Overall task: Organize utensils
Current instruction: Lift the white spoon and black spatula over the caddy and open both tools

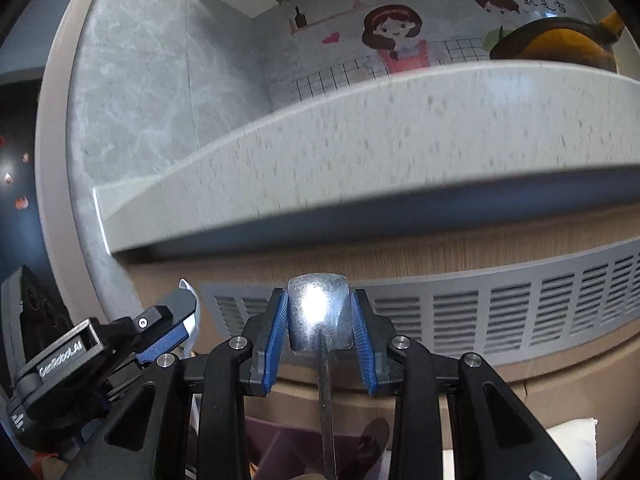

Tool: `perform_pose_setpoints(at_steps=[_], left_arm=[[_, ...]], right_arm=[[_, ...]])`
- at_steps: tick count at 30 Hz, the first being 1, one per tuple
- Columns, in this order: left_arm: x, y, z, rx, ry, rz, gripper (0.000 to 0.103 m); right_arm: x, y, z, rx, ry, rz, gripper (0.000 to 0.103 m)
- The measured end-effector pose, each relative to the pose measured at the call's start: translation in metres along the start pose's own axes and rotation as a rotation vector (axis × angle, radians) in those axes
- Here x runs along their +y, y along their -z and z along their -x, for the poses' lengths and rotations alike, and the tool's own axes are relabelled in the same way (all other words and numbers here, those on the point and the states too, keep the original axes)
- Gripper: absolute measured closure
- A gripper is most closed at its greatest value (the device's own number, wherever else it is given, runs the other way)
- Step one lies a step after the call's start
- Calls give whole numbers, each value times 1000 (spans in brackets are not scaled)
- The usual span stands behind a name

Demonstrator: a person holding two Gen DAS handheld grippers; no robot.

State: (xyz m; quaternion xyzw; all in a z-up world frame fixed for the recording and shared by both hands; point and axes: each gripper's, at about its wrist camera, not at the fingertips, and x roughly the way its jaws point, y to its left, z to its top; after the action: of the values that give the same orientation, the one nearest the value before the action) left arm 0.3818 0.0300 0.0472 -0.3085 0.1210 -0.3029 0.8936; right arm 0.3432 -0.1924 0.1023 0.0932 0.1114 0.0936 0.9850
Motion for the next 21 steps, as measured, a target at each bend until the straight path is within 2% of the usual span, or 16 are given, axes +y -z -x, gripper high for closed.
perform_pose_setpoints(at_steps=[8, 9, 12, 15, 17, 21], left_arm=[[13, 13, 6, 42, -41, 26, 66], [13, 13, 8, 49, -42, 28, 64], [19, 12, 8, 81, -52, 62, 51], [23, 9, 15, 125, -62, 103, 50], [17, 6, 28, 130, -81, 82, 49], [0, 0, 61, 121, -184, -5, 49]], right_arm=[[0, 9, -2, 9, -13, -10, 72], [1, 10, -2, 25, -28, -15, 72], [3, 16, -4, 115, -72, 8, 71], [5, 18, 7, 160, -54, 42, 71], [8, 16, 29, 139, -52, 47, 71], [12, 13, 57, 135, -27, 119, 71]])
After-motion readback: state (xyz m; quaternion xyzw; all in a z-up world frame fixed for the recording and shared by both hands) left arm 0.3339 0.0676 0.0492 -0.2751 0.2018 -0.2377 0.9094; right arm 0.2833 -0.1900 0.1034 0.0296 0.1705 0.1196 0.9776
